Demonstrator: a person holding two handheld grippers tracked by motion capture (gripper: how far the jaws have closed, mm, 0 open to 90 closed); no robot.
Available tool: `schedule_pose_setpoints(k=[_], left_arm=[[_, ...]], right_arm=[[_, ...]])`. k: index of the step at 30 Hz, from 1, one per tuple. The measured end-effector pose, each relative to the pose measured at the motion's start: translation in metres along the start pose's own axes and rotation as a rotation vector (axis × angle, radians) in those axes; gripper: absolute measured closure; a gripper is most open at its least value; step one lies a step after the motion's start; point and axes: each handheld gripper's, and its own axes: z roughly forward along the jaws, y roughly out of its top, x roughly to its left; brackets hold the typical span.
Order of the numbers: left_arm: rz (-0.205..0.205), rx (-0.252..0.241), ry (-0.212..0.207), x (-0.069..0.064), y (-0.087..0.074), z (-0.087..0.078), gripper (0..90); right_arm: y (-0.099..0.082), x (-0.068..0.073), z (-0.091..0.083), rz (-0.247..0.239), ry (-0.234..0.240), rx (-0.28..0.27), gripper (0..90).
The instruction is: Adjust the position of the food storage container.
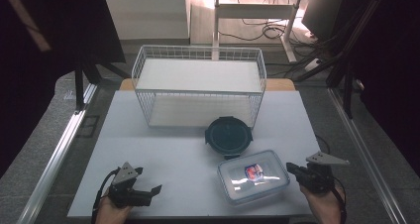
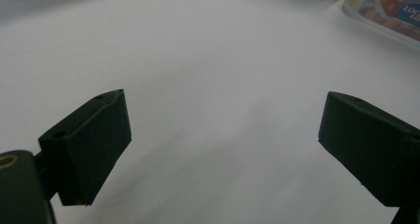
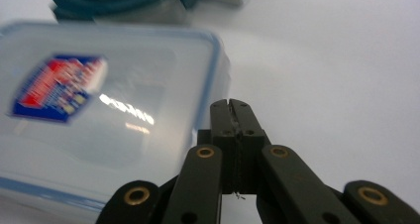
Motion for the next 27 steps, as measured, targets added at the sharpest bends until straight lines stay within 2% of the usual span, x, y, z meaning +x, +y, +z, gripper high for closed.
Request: schedule_pose_setpoints(k=[3,5,6,9,12,13,16,17,18,21,25,27], left_arm=[[-0.003,0.000,0.001,0.000,0.000,-0.001,6.6],[-0.009,0.001,-0.002,0.001,0.000,-0.001,6.8],[-0.013,0.003,-0.002,0.001,0.000,-0.002,7.1],[-0.016,0.002,-0.005,0.001,0.001,-0.003,7.4],[-0.020,0.001,-0.006,0.000,0.001,-0.003,7.3],[-0.020,0.001,-0.006,0.000,0.001,-0.003,7.2],[-0.026,-0.001,-0.008,0.000,0.001,-0.005,7.1],[-0.026,-0.001,-0.008,0.000,0.001,-0.005,7.1],[-0.027,-0.001,-0.007,0.000,0.001,-0.005,7.1],[-0.030,-0.001,-0.003,0.000,0.000,-0.006,7.2],[-0.032,0.006,0.009,0.001,0.000,-0.007,7.3],[-0.034,0.008,0.012,0.002,0.000,-0.008,7.3]], right_arm=[[-0.003,-0.003,0.004,0.006,-0.006,0.032,89.5],[-0.004,-0.003,0.006,0.016,0.012,0.056,89.7],[-0.004,0.000,0.006,0.000,-0.011,0.070,89.7],[-0.004,0.003,0.006,-0.011,-0.005,0.078,89.7],[-0.005,0.013,0.007,-0.012,0.037,0.089,89.7],[-0.005,0.013,0.007,-0.012,0.037,0.089,89.7],[-0.005,0.026,0.011,-0.018,0.097,0.101,89.7],[-0.005,0.026,0.011,-0.018,0.097,0.101,89.7],[-0.004,0.033,0.013,-0.023,0.122,0.106,89.7],[-0.004,0.040,0.015,-0.033,0.150,0.108,89.7],[-0.003,0.059,0.022,-0.048,0.215,0.115,89.7],[-0.001,0.074,0.030,-0.074,0.248,0.118,89.7]])
